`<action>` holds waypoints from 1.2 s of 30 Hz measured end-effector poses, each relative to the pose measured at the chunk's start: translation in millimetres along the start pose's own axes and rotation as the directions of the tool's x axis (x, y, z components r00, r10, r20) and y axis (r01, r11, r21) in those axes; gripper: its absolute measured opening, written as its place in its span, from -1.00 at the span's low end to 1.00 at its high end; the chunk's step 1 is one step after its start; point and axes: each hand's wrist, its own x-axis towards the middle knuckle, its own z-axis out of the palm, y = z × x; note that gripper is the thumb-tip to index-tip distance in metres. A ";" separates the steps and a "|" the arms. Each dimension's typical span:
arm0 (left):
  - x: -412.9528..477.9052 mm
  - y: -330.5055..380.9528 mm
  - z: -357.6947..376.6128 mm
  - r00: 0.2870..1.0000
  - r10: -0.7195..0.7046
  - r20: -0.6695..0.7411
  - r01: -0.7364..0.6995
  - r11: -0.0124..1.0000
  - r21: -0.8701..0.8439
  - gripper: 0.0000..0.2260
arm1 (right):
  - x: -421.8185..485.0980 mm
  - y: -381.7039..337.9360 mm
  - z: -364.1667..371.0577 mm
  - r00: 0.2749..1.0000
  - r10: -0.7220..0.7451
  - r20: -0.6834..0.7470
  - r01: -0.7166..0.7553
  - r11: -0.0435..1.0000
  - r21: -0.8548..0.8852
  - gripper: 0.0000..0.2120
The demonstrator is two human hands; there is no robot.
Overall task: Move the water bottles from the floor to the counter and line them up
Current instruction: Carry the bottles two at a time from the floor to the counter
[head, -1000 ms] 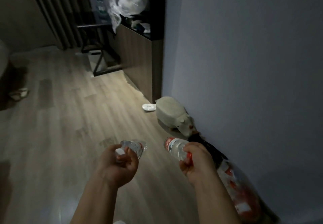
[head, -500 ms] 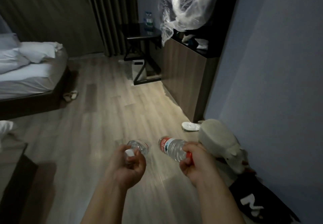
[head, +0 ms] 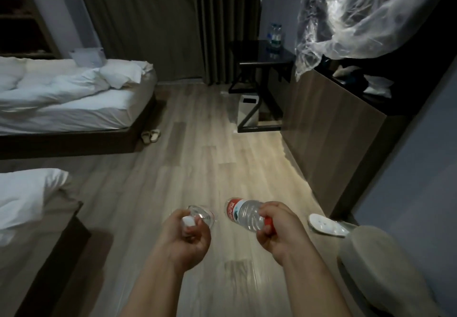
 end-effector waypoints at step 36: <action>291.9 436.7 361.8 0.962 0.268 -0.047 -0.260 0.956 0.140 -0.79 | 476.3 -244.6 405.0 0.997 0.036 0.073 -0.022 0.983 -0.180 -0.79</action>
